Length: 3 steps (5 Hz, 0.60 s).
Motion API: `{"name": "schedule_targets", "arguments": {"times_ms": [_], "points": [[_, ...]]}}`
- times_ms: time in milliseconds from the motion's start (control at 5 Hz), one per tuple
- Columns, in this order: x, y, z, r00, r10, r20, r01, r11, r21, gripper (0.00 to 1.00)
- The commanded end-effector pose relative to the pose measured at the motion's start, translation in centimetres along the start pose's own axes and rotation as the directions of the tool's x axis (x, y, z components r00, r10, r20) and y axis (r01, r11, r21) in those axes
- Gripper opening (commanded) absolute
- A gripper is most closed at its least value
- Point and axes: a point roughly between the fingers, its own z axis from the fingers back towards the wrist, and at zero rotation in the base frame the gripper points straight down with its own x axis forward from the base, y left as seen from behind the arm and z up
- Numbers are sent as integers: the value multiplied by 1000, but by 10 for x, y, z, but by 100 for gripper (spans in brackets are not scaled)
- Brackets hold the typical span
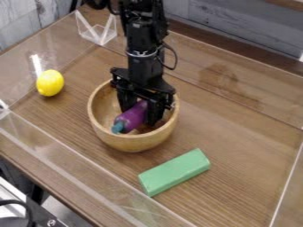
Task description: Remove the purple eggplant from inside the brown bowl and put it on the table
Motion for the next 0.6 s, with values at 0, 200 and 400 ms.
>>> {"name": "schedule_targets", "arguments": {"times_ms": [0,200,400], "points": [[5,2,16,999,22,41,-22,1000,-11,0],[8,-1,26,998,34,55,-32,999,-27,0],[11,-5,38,996,44,74,-40,998,-45,0]]}}
